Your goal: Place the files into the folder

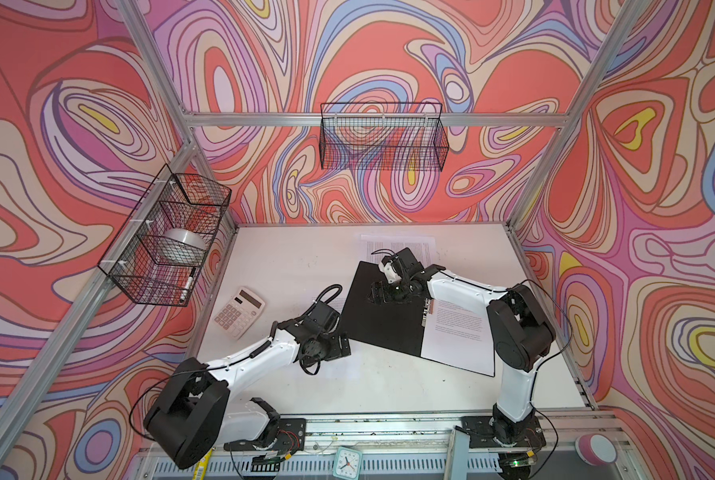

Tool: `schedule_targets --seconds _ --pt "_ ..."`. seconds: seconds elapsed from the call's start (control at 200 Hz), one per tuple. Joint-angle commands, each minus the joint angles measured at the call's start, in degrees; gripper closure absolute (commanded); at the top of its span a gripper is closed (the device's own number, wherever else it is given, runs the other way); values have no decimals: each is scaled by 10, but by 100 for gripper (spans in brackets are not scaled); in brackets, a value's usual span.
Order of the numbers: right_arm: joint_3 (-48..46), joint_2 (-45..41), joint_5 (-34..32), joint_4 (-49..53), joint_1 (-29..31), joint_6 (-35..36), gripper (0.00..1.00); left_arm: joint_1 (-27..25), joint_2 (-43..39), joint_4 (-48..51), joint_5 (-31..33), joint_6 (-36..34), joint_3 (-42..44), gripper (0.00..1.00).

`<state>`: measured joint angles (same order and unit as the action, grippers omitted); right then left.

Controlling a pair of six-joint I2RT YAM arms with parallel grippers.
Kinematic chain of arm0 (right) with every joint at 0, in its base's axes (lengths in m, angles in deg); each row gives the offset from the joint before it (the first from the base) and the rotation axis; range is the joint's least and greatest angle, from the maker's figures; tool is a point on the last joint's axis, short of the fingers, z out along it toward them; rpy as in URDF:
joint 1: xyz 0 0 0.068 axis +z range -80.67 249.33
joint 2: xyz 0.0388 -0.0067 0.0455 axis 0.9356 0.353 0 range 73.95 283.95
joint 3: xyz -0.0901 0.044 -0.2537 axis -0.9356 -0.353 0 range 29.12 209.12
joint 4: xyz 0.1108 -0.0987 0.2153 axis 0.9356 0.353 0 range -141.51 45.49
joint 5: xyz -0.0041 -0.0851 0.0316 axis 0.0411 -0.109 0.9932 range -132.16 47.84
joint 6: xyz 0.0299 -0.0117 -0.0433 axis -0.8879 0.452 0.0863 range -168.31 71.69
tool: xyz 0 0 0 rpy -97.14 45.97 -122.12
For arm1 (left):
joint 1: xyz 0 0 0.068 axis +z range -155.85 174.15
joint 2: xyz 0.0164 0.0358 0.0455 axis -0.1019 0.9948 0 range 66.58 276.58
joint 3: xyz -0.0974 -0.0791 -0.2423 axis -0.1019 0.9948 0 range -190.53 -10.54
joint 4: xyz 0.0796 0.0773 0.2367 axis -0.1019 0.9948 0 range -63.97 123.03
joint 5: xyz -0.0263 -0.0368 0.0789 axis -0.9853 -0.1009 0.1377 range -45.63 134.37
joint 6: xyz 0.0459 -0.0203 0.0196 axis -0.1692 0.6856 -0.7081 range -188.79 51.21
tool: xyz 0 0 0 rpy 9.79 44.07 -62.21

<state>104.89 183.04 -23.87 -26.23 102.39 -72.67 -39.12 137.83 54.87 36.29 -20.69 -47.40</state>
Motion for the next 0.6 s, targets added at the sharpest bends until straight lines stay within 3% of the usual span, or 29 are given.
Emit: schedule_targets --seconds 0.0,0.245,0.591 --pt "-33 -43 20 -3 22 -18 11 51 -44 30 -19 -10 -3 2" --pt "-122 -106 22 -35 92 -84 12 128 26 -19 -64 -57 -6 2" --pt "-185 -95 19 -95 164 -150 15 137 50 -78 -90 -50 58 3"
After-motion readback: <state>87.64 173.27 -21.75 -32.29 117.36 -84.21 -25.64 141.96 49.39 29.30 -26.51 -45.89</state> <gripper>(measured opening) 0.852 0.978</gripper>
